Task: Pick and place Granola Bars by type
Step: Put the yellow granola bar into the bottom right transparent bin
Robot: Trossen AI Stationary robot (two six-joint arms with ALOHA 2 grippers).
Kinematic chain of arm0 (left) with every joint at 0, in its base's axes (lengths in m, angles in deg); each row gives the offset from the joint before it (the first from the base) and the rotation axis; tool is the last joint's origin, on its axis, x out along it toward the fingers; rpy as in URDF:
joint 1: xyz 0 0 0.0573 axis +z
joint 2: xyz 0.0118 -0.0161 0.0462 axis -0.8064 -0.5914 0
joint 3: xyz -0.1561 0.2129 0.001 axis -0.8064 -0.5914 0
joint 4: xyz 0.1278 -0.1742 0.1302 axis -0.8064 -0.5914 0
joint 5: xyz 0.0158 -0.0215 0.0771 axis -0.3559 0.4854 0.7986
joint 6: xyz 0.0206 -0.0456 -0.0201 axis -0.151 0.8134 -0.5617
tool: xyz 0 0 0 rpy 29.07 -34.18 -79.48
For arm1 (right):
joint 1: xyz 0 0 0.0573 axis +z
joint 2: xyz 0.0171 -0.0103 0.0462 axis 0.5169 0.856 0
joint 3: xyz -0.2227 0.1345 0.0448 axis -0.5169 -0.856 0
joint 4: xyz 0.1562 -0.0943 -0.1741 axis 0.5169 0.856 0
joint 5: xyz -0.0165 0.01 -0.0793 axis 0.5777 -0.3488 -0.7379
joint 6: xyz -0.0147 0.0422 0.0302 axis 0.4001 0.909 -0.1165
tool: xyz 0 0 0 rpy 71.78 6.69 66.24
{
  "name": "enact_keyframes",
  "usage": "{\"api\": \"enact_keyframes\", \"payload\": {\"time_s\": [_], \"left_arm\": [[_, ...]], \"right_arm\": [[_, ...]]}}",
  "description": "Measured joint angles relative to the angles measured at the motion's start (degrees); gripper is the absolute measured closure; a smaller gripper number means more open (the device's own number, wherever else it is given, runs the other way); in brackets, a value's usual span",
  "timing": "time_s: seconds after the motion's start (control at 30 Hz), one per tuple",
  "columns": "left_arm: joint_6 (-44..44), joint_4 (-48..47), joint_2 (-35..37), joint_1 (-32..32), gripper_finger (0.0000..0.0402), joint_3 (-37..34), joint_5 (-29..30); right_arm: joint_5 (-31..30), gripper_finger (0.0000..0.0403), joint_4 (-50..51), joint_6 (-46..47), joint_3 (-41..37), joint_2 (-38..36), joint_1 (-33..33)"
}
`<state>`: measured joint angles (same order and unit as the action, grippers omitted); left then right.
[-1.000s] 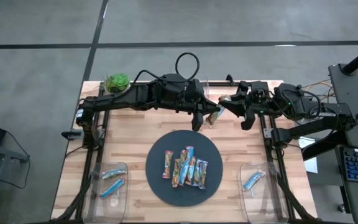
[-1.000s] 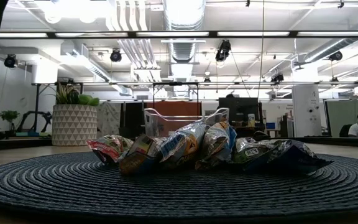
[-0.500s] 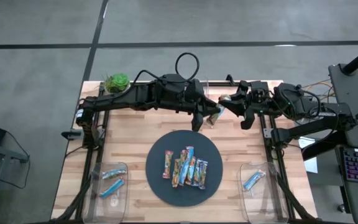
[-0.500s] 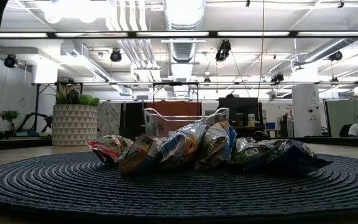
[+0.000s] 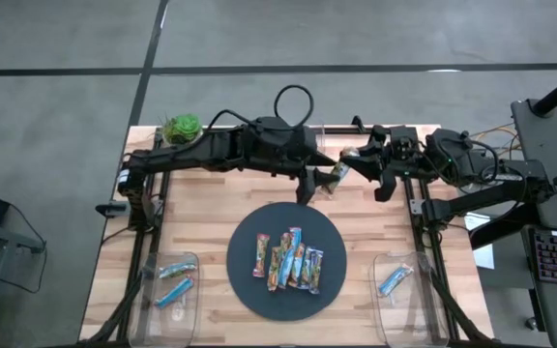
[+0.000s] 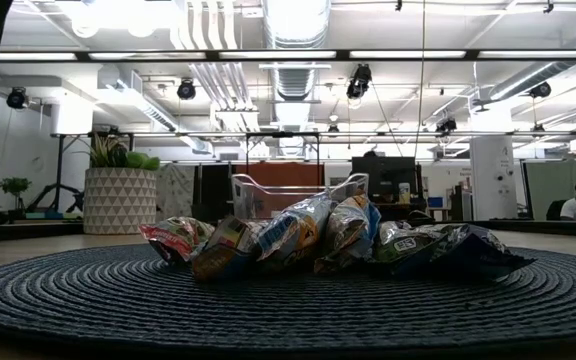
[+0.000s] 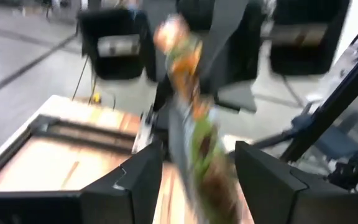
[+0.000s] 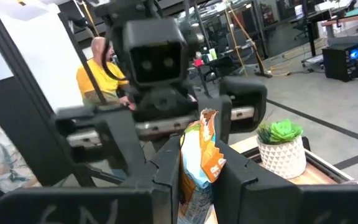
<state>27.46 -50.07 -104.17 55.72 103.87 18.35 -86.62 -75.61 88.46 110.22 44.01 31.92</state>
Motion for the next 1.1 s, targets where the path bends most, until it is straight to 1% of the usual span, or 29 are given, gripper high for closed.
{"api": "enact_keyframes", "payload": {"time_s": [0.17,0.27,0.37,0.57,0.7,0.83,0.93,1.0,1.1], "left_arm": [[0.0,-7.4,2.4,0.7,0.0218,0.0,2.7],[-0.9,-8.7,4.5,0.8,0.0218,0.0,4.7],[-1.7,-9.8,6.6,0.8,0.0218,0.0,5.4],[-2.1,-13.6,10.1,0.2,0.0218,0.0,5.7],[-2.3,-15.1,11.9,-1.4,0.0218,0.0,5.0],[-4.4,-17.7,13.5,-4.1,0.0218,0.0,4.8],[-6.1,-20.8,14.5,-5.9,0.0218,0.0,4.7],[-6.7,-23.6,15.2,-6.7,0.0218,-0.5,4.7],[-7.5,-24.6,17.3,-7.1,0.0218,-3.2,5.1]], "right_arm": [[2.1,0.0349,0.0,0.0,0.0,-0.1,0.0],[2.2,0.0349,0.7,0.1,0.0,-0.3,0.0],[2.3,0.0349,1.3,0.1,0.0,-0.4,0.0],[2.5,0.0349,1.3,0.2,0.0,-0.9,0.0],[2.8,0.0349,1.2,0.2,0.0,-0.9,0.1],[6.3,0.0349,1.5,0.2,0.0,-0.9,0.1],[7.0,0.0349,2.9,0.5,0.0,-0.9,0.1],[7.0,0.0349,3.5,1.1,0.0,-0.9,0.1],[7.0,0.0349,4.1,2.3,0.0,-0.9,0.1]]}}
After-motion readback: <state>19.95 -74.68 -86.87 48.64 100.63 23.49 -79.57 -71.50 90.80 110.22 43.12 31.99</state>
